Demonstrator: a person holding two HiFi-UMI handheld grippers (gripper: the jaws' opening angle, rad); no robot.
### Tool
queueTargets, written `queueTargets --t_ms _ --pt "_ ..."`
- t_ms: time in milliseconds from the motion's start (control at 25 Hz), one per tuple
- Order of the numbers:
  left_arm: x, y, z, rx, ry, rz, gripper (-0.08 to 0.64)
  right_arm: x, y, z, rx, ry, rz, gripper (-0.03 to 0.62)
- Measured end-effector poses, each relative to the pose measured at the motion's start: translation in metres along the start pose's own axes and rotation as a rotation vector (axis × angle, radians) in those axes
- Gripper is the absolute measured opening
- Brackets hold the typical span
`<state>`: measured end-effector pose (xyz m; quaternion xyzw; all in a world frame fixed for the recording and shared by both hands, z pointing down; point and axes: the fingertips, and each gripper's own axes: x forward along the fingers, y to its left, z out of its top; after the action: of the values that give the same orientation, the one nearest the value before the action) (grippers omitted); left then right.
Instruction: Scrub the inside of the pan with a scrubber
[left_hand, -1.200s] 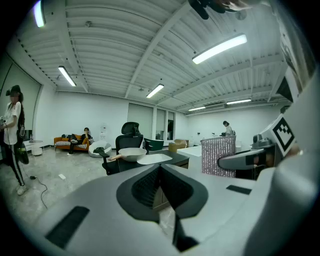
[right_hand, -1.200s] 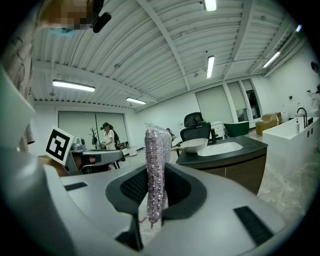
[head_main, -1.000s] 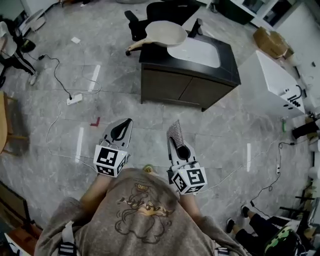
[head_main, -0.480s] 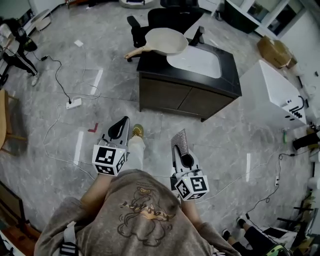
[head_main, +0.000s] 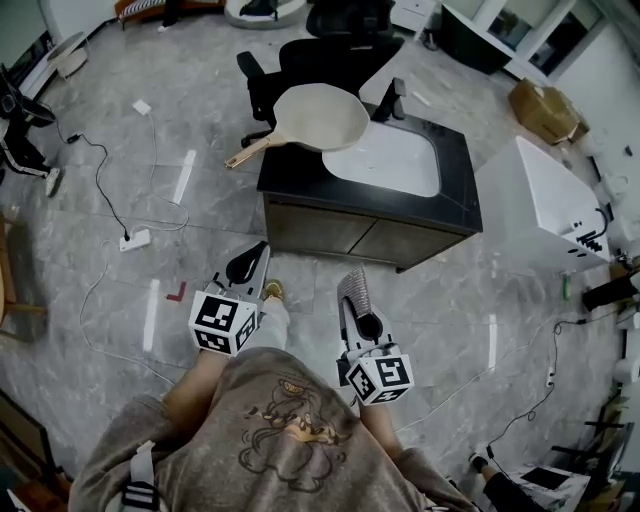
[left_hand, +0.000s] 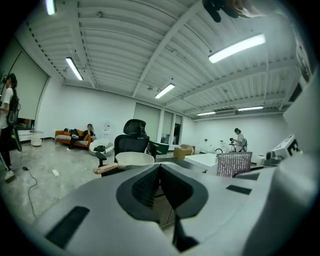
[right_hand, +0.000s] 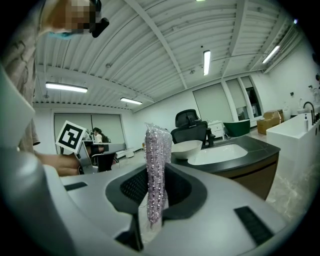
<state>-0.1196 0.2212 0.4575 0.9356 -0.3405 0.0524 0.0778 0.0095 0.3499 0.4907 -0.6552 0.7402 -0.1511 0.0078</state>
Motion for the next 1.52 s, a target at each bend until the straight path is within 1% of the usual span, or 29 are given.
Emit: queueTargets --t_ms 160,360,440,560,720,920,1120,1240,1280,1400,1480,1520 --pt "0.059 0.040 0.020 0.003 0.018 -0.016 0.015 0.064 -0.020 0.025 0.002 0.009 -0.006 0.077" --pt "0.128 0.088 0.048 0.020 0.019 -0.030 0.015 0.140 -0.047 0.056 -0.009 0.013 -0.010 0.078" --pt "0.150 0.103 0.056 0.021 0.022 -0.038 0.015 0.165 -0.057 0.065 -0.013 0.015 -0.020 0.077" --pt "0.175 0.119 0.064 0.031 0.025 -0.070 0.015 0.194 -0.068 0.076 -0.011 0.011 -0.040 0.077" --pt "0.201 0.138 0.076 0.030 0.021 -0.097 0.015 0.225 -0.078 0.089 -0.008 0.010 -0.059 0.077" --pt "0.227 0.148 0.082 0.076 0.027 -0.109 0.015 0.251 -0.089 0.099 -0.007 0.013 -0.068 0.077" --pt "0.248 0.155 0.081 0.102 0.044 -0.115 0.015 0.274 -0.103 0.101 -0.007 0.023 -0.054 0.078" --pt "0.260 0.162 0.078 0.110 0.071 -0.118 0.017 0.288 -0.109 0.103 -0.006 0.030 -0.039 0.078" --pt "0.265 0.165 0.076 0.109 0.088 -0.121 0.026 0.292 -0.112 0.104 -0.005 0.032 -0.034 0.077" --pt "0.281 0.170 0.060 0.090 0.163 -0.135 0.192 0.300 -0.118 0.105 -0.006 0.039 -0.017 0.077" --pt "0.291 0.172 0.046 0.093 0.221 -0.142 0.308 0.305 -0.123 0.106 -0.005 0.045 -0.009 0.077" --pt "0.295 0.172 0.038 0.100 0.254 -0.150 0.345 0.307 -0.126 0.106 -0.005 0.048 -0.006 0.077"
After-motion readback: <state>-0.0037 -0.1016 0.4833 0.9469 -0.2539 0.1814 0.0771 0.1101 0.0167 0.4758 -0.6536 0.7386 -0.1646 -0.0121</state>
